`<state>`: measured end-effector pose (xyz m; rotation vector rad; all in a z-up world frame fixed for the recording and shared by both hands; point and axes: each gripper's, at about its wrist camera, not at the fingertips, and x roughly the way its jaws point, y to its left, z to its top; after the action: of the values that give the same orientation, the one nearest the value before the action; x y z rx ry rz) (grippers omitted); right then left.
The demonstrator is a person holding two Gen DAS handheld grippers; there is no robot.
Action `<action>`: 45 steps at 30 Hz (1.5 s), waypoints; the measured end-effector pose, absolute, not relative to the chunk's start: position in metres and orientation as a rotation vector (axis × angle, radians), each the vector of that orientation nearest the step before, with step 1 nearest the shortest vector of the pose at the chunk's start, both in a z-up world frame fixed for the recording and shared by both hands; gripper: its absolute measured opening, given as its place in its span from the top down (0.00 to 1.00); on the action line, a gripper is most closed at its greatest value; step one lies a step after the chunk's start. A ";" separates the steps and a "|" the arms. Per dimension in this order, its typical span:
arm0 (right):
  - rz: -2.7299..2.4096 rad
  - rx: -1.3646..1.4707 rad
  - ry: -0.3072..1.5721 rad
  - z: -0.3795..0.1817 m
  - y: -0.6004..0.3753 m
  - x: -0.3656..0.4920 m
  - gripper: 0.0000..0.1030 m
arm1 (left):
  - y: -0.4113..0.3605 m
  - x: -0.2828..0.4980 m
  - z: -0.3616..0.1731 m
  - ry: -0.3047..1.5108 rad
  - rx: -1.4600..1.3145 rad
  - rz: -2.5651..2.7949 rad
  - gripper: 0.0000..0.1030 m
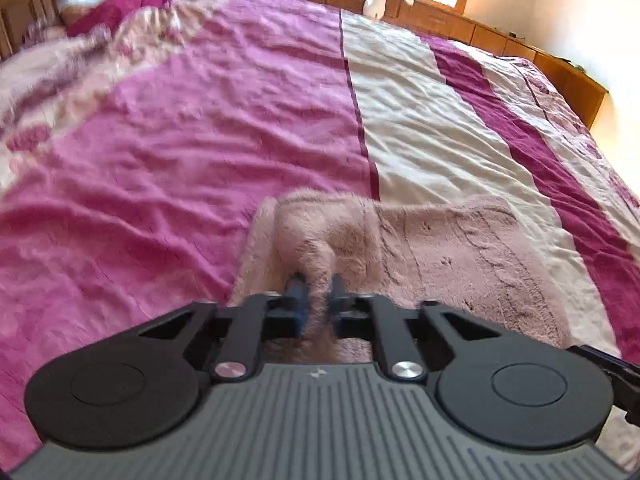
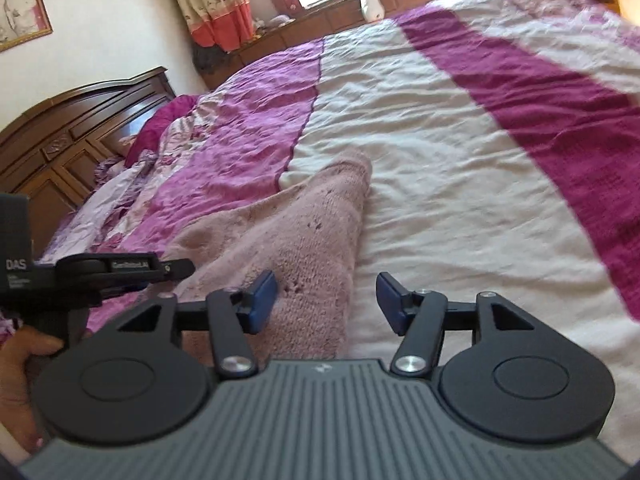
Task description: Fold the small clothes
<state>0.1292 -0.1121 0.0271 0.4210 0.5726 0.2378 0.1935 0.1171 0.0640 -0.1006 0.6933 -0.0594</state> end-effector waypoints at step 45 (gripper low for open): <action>0.263 0.557 0.612 0.030 -0.110 0.119 0.27 | 0.195 0.139 0.063 0.837 -0.417 -0.078 0.19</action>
<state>0.1194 -0.1097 0.0297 0.5567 0.6118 0.2625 0.1392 0.1951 0.0631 -0.4167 0.8370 -0.0783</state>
